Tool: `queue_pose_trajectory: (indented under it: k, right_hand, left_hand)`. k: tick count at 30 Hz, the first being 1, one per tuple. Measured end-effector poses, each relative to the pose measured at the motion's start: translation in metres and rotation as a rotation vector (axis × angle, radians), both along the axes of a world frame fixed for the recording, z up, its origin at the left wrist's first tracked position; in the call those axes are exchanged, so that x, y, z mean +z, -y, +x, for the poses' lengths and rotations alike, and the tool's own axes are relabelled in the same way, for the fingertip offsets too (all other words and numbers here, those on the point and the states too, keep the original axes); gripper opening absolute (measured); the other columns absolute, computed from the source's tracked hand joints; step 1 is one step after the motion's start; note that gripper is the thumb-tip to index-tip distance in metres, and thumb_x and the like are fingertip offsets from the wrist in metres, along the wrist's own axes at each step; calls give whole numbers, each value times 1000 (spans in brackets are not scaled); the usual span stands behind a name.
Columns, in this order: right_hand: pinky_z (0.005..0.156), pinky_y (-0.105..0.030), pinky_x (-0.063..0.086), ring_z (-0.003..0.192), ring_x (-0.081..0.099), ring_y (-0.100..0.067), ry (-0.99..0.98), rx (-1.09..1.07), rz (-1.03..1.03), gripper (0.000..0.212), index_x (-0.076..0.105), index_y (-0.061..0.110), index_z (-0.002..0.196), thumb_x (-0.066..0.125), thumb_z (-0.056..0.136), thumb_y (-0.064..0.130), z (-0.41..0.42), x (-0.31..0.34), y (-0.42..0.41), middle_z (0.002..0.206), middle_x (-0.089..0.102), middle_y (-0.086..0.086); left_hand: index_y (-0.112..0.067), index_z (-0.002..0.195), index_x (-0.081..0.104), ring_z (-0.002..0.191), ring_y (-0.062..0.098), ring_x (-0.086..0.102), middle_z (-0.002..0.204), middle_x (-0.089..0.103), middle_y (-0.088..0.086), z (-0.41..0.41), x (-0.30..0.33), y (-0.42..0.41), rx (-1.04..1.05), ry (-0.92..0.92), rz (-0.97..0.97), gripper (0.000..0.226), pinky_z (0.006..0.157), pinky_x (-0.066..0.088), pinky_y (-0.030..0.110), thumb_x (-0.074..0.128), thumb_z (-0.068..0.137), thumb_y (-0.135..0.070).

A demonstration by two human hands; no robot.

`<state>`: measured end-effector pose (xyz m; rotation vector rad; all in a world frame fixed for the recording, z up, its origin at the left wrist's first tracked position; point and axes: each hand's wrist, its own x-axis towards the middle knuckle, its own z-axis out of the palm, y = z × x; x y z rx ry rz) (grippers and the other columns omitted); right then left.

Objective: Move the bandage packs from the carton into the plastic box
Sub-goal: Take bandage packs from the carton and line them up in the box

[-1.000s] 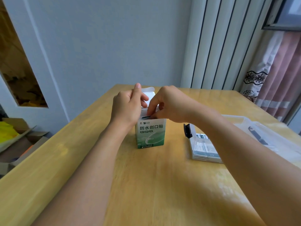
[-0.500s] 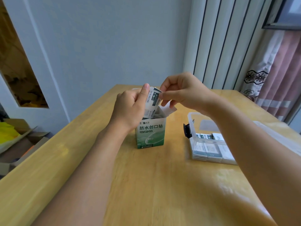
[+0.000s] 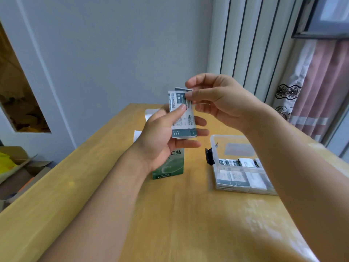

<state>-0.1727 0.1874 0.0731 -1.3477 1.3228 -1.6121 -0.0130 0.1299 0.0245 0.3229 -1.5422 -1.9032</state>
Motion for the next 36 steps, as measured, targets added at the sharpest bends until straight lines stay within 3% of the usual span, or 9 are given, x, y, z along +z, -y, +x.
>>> queue_pose_trajectory:
  k: [3, 7, 10, 13, 16, 19, 23, 28, 36]
  right_hand:
    - [61, -20, 52, 73, 65, -14, -153, -97, 62, 22, 69, 10, 101, 69, 86, -7, -3, -1, -2, 84, 70, -1]
    - [79, -30, 61, 95, 72, -18, -501, -184, 175, 25, 67, 11, 121, 62, 98, 18, 5, 6, -11, 106, 74, -5]
    - [80, -43, 60, 94, 70, -26, -860, -185, 247, 30, 73, 11, 112, 54, 102, 33, 17, 13, -18, 100, 75, -7]
    - [84, -50, 57, 92, 69, -29, -1108, -221, 229, 29, 75, 12, 106, 59, 98, 35, 23, 17, -20, 100, 76, -8]
    - [89, -32, 57, 96, 68, -9, -1081, -271, 177, 27, 73, 21, 118, 70, 92, 30, 20, 20, -24, 108, 74, 5]
    - [79, -17, 56, 89, 68, -1, -1090, -252, 172, 28, 74, 28, 114, 75, 87, 19, 11, 22, -28, 100, 74, 15]
    - [73, -24, 61, 77, 72, -6, -1058, -236, 166, 27, 77, 24, 104, 79, 83, 7, 2, 24, -31, 86, 74, 15]
    - [76, -24, 61, 81, 72, -7, -1028, -223, 176, 29, 76, 22, 106, 77, 83, 4, -2, 20, -31, 89, 75, 9]
    - [58, -6, 48, 91, 68, 1, -1128, -269, 210, 35, 75, 25, 113, 83, 80, 18, -3, 18, -31, 102, 73, 16]
  left_hand:
    - [-14, 114, 59, 62, 16, 66, 76, 64, 7, -3, -3, -6, -92, -6, 133, 29, 39, 47, 19, 40, 107, -35]
    - [-15, 116, 60, 54, 12, 53, 74, 58, 4, -9, -10, -5, -84, 43, 142, 51, 38, 35, 18, 26, 106, -53]
    - [-11, 113, 62, 53, 13, 55, 73, 59, 5, -12, -11, -7, -80, 33, 154, 63, 37, 37, 20, 19, 105, -57]
    - [-15, 99, 63, 54, 16, 59, 71, 62, 5, -12, -11, -9, -45, 46, 155, 55, 38, 39, 20, 24, 106, -53]
    - [-17, 103, 61, 59, 16, 62, 73, 64, 4, -13, -11, -12, -45, 75, 139, 48, 40, 41, 21, 27, 107, -51]
    - [-19, 111, 58, 57, 15, 58, 73, 62, 3, -17, -13, -16, -52, 90, 98, 44, 39, 37, 21, 28, 106, -52]
    - [-16, 121, 63, 59, 14, 59, 75, 60, 3, -23, -18, -22, -100, 103, 95, 55, 40, 39, 21, 25, 106, -54]
    - [-14, 115, 66, 57, 14, 58, 75, 60, 3, -27, -20, -26, -140, 68, 215, 58, 40, 39, 20, 24, 106, -52]
    - [-9, 114, 68, 64, 14, 60, 78, 65, 4, -30, -23, -27, -77, 45, 235, 46, 48, 48, 23, 35, 108, -40]
